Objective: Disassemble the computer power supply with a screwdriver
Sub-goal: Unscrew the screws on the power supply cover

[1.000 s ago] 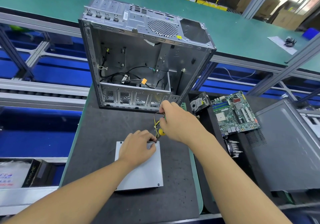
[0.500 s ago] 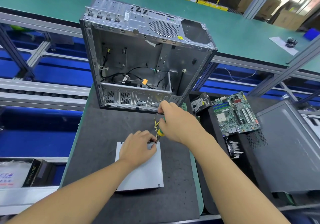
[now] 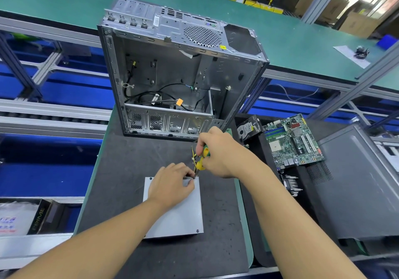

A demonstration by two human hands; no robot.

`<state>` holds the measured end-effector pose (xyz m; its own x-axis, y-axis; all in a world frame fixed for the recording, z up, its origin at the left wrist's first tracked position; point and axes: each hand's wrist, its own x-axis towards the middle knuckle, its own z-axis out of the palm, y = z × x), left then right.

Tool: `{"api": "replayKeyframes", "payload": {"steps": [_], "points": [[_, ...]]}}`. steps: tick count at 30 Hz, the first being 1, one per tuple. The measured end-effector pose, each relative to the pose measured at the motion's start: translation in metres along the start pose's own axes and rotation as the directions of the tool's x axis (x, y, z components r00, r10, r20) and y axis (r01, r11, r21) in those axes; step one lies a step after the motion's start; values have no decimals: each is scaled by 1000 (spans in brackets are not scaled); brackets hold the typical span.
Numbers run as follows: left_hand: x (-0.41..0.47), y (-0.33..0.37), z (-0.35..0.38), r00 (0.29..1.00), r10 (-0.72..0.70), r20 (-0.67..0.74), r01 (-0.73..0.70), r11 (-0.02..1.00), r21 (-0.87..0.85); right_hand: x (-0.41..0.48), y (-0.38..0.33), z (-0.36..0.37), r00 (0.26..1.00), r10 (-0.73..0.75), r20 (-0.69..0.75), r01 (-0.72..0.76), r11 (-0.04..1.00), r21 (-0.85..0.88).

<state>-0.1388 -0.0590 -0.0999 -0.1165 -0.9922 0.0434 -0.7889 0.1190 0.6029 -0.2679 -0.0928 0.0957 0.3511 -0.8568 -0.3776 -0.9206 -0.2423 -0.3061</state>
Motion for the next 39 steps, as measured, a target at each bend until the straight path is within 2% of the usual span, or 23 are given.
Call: {"api": "replayKeyframes", "payload": {"steps": [4,9,11,13,15,20,25,28,30,34,37,39], "points": [[-1,1,0,1000,-2,-5,2,1000,5,-1,-1,2,1000,-23,17,22,999,26],[0,0,-1,1000,-3,11,3,1000,10,0,-5,10,984,-30,-178,-17,967,-255],[0,1,-2,1000,0,12,-1,1000,10,1,-5,13,969,-64,-238,0,966,-259],[0,1,-1,1000,1,12,-1,1000,10,1,-4,12,973,-67,-223,30,986,-163],[-1,1,-1,1000,-3,14,3,1000,6,1,-4,8,987,-61,-149,50,996,-75],[-2,3,-4,1000,-6,4,6,1000,-4,-2,-4,4,998,-40,-40,38,998,-59],[-1,2,-3,1000,-1,3,1,1000,-11,-3,-5,11,979,-11,-204,-48,959,-281],[-1,1,-3,1000,1,4,-1,1000,-13,-2,-5,14,966,-36,-258,-40,958,-285],[-1,1,-3,1000,4,1,-4,1000,-19,-1,-4,14,969,-50,-242,-3,977,-214],[-1,2,-3,1000,0,-5,0,1000,-15,-1,-3,7,996,-35,-80,31,998,-51],[-1,3,-3,1000,5,-16,-5,1000,-17,-4,-4,6,999,-13,-44,11,998,-60],[-2,4,-5,1000,13,-18,-14,1000,-17,-5,-5,8,994,-5,-111,-11,989,-145]]}}
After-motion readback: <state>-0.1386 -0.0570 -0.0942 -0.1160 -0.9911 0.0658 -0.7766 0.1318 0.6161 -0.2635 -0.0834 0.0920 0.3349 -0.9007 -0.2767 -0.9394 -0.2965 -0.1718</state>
